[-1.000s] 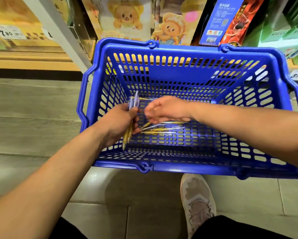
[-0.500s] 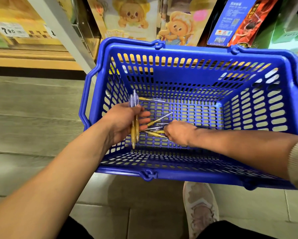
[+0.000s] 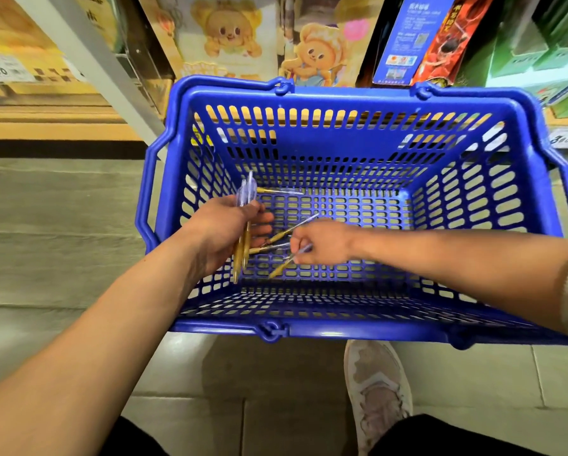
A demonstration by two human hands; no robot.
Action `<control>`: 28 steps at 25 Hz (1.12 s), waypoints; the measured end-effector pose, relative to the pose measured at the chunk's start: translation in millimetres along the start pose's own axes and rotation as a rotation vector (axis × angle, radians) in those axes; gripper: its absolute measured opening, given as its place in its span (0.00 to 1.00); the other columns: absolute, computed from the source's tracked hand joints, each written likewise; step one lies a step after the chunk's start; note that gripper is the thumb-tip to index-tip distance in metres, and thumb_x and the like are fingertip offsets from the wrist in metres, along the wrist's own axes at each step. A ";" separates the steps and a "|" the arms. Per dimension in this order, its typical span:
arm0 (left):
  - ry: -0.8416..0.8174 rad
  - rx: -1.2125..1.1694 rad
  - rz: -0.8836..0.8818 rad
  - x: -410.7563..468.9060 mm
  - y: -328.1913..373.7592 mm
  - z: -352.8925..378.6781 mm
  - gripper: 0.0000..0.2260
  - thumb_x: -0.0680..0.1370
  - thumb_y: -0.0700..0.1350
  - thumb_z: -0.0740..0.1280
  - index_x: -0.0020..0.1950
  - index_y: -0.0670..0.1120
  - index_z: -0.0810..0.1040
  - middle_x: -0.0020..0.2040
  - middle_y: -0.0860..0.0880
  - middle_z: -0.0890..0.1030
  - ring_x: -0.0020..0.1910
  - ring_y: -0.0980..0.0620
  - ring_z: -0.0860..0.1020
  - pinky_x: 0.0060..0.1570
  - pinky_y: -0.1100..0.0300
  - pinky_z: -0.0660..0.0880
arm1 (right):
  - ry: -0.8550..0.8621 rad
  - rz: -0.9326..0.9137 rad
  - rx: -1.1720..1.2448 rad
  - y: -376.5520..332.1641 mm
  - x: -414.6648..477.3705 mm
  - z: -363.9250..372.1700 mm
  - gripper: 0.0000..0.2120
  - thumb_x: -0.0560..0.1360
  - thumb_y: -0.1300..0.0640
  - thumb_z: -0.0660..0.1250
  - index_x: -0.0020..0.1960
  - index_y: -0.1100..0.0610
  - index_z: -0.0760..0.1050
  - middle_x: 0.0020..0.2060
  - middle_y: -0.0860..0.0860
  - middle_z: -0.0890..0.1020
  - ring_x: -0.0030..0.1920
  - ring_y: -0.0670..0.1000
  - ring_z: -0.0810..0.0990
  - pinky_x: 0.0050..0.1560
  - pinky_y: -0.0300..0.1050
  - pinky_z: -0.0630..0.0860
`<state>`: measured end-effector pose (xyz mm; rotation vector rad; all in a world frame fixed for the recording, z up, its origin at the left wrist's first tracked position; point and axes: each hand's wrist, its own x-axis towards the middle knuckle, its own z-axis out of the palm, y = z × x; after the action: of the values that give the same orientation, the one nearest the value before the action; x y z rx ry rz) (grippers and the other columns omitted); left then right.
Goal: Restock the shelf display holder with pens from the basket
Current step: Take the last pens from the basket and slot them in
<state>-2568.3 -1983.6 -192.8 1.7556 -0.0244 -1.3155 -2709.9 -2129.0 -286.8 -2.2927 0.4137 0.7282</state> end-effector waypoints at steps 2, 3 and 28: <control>0.012 0.108 0.053 -1.5 -1.8 -0.2 0.08 0.85 0.43 0.61 0.55 0.43 0.79 0.53 0.44 0.86 0.49 0.50 0.85 0.51 0.53 0.83 | 0.050 -0.031 0.325 -14.2 -3.3 -24.3 0.11 0.75 0.42 0.72 0.46 0.50 0.82 0.36 0.45 0.84 0.38 0.41 0.82 0.39 0.33 0.76; 0.017 0.186 0.086 -2.6 -2.1 0.1 0.08 0.85 0.44 0.61 0.55 0.44 0.79 0.52 0.46 0.86 0.47 0.52 0.85 0.49 0.55 0.82 | 0.061 -0.040 0.490 -20.3 -3.1 -33.3 0.13 0.75 0.42 0.73 0.44 0.52 0.82 0.34 0.47 0.84 0.35 0.41 0.82 0.38 0.32 0.77; -0.045 0.025 -0.013 7.9 2.2 -4.9 0.08 0.85 0.44 0.62 0.56 0.41 0.78 0.43 0.47 0.88 0.37 0.51 0.85 0.40 0.54 0.84 | -0.030 0.008 -0.140 41.1 5.7 -23.3 0.04 0.77 0.53 0.71 0.50 0.46 0.77 0.44 0.45 0.81 0.46 0.49 0.82 0.44 0.41 0.78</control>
<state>-2560.1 -1985.7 -197.2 1.7496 -0.0555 -1.3693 -2715.9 -2175.0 -297.3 -2.4088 0.3678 0.8176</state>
